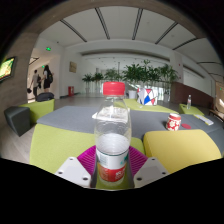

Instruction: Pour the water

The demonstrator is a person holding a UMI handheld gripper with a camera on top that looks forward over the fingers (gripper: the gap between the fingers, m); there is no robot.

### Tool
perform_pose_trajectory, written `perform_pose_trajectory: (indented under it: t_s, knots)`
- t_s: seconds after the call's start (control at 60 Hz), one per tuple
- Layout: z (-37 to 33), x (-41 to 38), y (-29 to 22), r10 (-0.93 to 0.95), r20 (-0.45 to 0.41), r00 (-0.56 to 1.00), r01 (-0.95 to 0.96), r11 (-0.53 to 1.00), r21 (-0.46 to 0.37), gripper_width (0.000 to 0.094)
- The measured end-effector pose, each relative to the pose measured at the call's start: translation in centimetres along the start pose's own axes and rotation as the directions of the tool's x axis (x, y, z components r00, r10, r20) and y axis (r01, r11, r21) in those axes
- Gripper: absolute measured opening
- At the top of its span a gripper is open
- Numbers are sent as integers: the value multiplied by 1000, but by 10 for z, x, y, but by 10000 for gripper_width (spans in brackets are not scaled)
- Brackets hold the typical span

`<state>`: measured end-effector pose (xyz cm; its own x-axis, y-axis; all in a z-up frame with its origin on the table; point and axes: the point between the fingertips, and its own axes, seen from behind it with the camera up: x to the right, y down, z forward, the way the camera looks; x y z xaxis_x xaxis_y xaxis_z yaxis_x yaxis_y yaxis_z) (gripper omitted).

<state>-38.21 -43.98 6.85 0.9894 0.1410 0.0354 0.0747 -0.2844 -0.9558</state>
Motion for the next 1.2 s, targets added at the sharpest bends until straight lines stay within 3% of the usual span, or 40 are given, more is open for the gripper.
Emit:
perform_pose_trajectory:
  t_s: [0.1, 0.25, 0.517, 0.617, 0.733, 0.833, 0.967, 1.117, 1.2]
  knots:
    - [0, -3, -1, -11, 24, 1000, 10, 1000, 9, 349]
    - [-4, -6, -20, 28, 84, 996, -30, 999, 19, 351]
    - [8, 0, -186, 320, 415, 852, -408, 901, 144, 350]
    - [27, 38, -245, 499, 550, 669, -631, 773, 65, 347]
    - [58, 86, -284, 681, 646, 344, -838, 534, -117, 348]
    - [89, 133, -296, 758, 650, 53, -920, 290, -264, 347]
    - [139, 197, -267, 788, 560, -254, -918, -16, -395, 347]
    - [187, 242, -222, 762, 427, -486, -842, -279, -461, 344]
    - [202, 253, -194, 751, 379, -540, -813, -350, -465, 348]
